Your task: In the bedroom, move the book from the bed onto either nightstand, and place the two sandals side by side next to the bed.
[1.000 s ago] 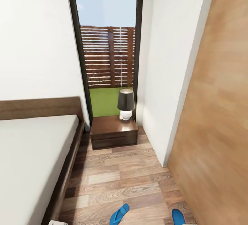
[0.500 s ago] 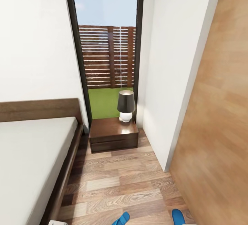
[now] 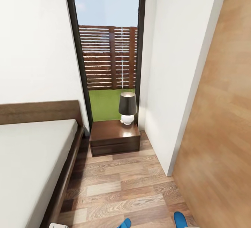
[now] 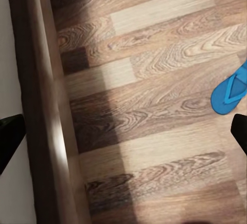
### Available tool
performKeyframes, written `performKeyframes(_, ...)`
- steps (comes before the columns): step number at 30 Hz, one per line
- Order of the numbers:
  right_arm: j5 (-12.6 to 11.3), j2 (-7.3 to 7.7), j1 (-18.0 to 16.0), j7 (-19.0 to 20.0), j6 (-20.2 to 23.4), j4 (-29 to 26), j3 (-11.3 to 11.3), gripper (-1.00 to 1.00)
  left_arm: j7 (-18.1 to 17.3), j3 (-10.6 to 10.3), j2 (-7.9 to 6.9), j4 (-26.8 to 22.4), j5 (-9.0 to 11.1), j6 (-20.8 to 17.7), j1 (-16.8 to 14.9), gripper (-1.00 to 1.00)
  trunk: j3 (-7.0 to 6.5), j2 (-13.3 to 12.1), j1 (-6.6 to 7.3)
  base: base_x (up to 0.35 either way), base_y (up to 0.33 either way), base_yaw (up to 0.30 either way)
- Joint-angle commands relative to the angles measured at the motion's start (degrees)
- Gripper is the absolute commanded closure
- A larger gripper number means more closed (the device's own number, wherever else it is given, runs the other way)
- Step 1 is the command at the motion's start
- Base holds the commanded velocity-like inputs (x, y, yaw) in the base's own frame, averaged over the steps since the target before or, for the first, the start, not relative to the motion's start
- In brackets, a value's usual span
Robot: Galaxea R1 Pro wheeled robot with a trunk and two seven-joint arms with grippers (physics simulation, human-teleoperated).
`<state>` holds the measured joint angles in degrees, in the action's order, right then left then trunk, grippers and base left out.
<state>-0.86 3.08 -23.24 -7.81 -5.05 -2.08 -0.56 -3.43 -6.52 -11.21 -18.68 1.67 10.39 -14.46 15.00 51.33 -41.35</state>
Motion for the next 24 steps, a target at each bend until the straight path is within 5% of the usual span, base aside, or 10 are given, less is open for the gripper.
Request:
performKeyframes(1, -0.19, 0.00, -0.05, -0.10, -0.22, 0.06, -0.05, 1.00, 0.00, -0.34, -0.01, 0.04, 0.18, 0.20, -0.05, -1.00, 0.07, 0.05, -0.02, 0.101, 0.000, 0.000)
performKeyframes(13, -0.19, 0.00, -0.05, -0.10, -0.22, 0.06, -0.04, 1.00, 0.00, -0.42, 0.02, 0.04, 0.18, 0.19, -0.05, -1.00, 0.07, 0.05, -0.02, 0.028, 0.000, -0.029)
performKeyframes(24, -0.19, -0.05, -0.05, -0.10, -0.22, 0.03, -0.05, 1.00, 0.00, -0.36, -0.05, 0.04, 0.23, 0.18, -0.05, -1.00, 0.07, 0.05, -0.02, 0.020, 0.015, -0.238)
